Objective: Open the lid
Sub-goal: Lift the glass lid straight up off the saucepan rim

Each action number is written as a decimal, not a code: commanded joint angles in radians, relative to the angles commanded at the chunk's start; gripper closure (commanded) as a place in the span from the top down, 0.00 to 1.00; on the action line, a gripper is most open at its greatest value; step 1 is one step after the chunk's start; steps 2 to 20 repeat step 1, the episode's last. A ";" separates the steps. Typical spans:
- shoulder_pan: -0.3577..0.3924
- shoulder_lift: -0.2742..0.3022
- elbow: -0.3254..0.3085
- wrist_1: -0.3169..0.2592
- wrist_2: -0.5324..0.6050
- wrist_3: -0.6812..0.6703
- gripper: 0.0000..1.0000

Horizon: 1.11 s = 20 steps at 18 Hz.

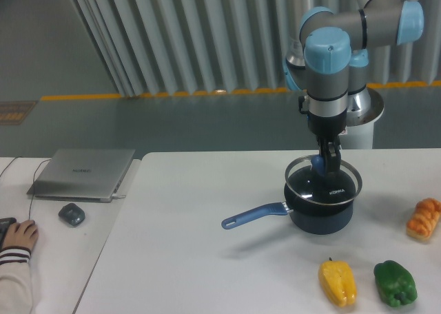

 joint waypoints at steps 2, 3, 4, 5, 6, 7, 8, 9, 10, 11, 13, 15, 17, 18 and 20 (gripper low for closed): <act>0.000 0.000 0.000 0.000 0.000 0.000 0.56; 0.000 0.000 0.000 0.000 0.000 0.000 0.56; 0.000 0.000 0.000 0.000 0.000 0.000 0.56; 0.000 0.000 0.000 0.000 0.000 0.000 0.56; 0.000 0.000 0.000 0.000 0.000 0.000 0.56; 0.000 0.000 0.000 0.000 0.000 0.000 0.56; 0.000 0.000 0.000 0.000 0.000 0.000 0.56; 0.000 0.000 0.000 0.000 0.000 0.000 0.56; 0.000 0.000 0.000 0.000 0.000 0.000 0.56; 0.000 0.000 0.000 0.000 0.000 0.000 0.56; 0.000 0.000 0.000 0.000 0.000 0.000 0.56; 0.000 0.000 0.000 0.000 0.000 0.000 0.56; 0.000 0.000 0.000 0.000 0.000 0.000 0.56; 0.000 0.000 0.000 0.000 0.000 0.000 0.56; 0.000 0.000 0.000 0.000 0.000 0.000 0.56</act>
